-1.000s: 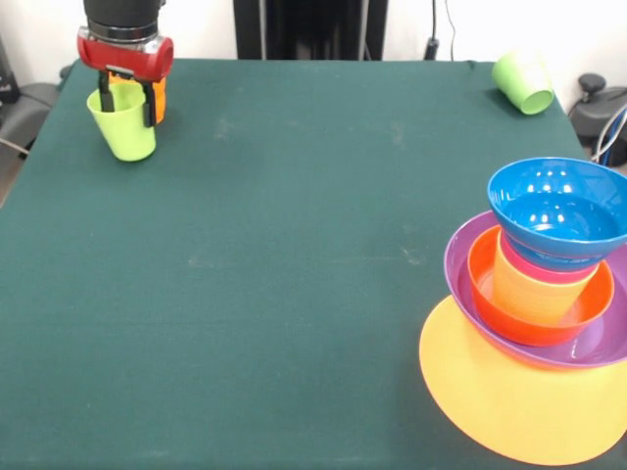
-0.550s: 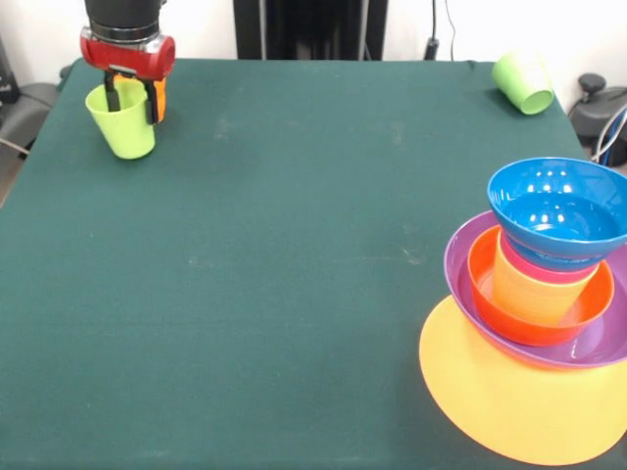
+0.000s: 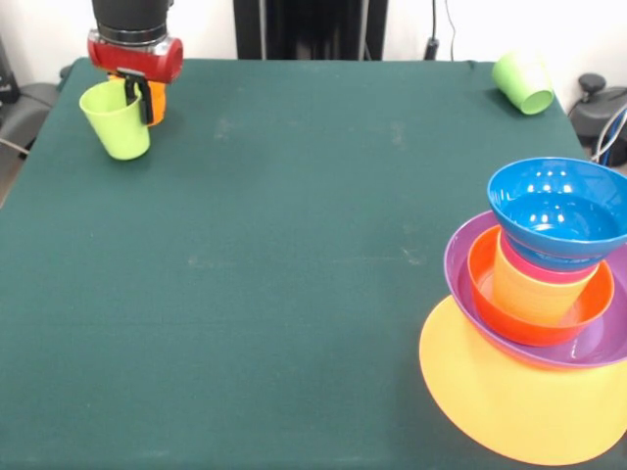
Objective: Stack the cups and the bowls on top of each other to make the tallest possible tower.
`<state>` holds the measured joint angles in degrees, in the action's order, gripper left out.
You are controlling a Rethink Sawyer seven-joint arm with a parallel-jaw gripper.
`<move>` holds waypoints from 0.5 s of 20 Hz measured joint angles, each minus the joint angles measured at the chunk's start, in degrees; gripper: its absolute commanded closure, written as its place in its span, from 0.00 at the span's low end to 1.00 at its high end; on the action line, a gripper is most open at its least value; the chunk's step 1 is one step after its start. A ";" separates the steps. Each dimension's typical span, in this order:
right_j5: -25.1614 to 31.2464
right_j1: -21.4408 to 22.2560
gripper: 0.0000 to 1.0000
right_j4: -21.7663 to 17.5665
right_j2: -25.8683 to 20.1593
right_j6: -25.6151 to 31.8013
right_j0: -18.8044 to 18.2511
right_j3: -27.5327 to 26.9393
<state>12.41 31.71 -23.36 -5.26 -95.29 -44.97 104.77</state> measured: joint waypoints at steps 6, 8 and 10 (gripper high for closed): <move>4.27 1.47 1.00 0.10 -0.27 0.00 1.83 -0.08; 7.73 2.85 1.00 0.14 -0.28 0.00 3.72 -0.34; 11.90 4.84 1.00 0.31 -0.30 0.00 6.47 -0.89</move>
<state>24.31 36.55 -23.05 -5.57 -95.29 -38.50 103.89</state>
